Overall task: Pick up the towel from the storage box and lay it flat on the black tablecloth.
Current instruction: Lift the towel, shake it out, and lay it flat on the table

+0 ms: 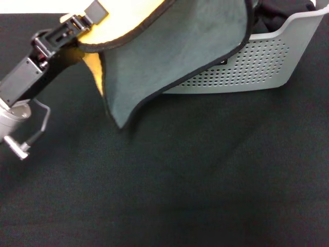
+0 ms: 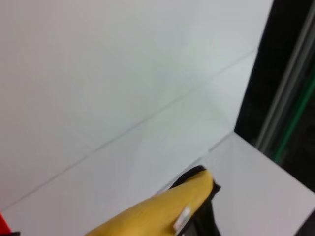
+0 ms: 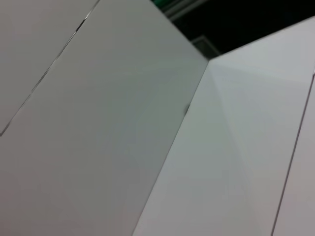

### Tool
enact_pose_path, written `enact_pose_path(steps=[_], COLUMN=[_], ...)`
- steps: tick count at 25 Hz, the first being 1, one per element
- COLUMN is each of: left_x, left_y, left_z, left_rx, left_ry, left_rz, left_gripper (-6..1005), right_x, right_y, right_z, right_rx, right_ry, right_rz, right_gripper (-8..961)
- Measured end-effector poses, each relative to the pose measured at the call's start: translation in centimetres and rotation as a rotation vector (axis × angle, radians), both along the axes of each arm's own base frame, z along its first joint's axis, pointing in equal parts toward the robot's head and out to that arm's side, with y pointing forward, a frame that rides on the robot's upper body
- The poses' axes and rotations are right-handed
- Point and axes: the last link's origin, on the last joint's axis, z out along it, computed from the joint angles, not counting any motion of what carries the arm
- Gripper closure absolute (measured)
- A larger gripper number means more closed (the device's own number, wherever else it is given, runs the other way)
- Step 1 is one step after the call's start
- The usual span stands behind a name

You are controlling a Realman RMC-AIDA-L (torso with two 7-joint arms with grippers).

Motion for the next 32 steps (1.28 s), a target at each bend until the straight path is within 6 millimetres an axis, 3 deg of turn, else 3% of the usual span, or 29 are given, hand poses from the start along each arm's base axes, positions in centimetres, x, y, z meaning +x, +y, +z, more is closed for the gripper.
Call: enact_pose_path(steps=[9, 15, 21, 32], left_x=[-1.1, -1.3, -1.3, -2.7], left_y=[0.3, 0.7, 0.2, -3.7], left_z=[2.4, 3.8, 3.5, 2.9], left_rx=[-0.010, 0.040, 0.012, -0.048], left_ry=[0.100, 0.068, 0.091, 0.164], left_rz=[-0.043, -0.024, -0.053, -0.096], left_gripper=[948, 947, 946, 945], right_x=[1.8, 3.7, 5.1, 6.4], right_y=[-1.7, -2.3, -4.3, -9.0], right_z=[0.2, 0.1, -0.4, 0.4], right_rx=[-0.099, -0.161, -0.243, -0.308], right_ry=[-0.126, -0.201, -0.270, -0.363], right_rz=[-0.100, -0.157, -0.182, -0.189], right_gripper=[945, 945, 945, 944])
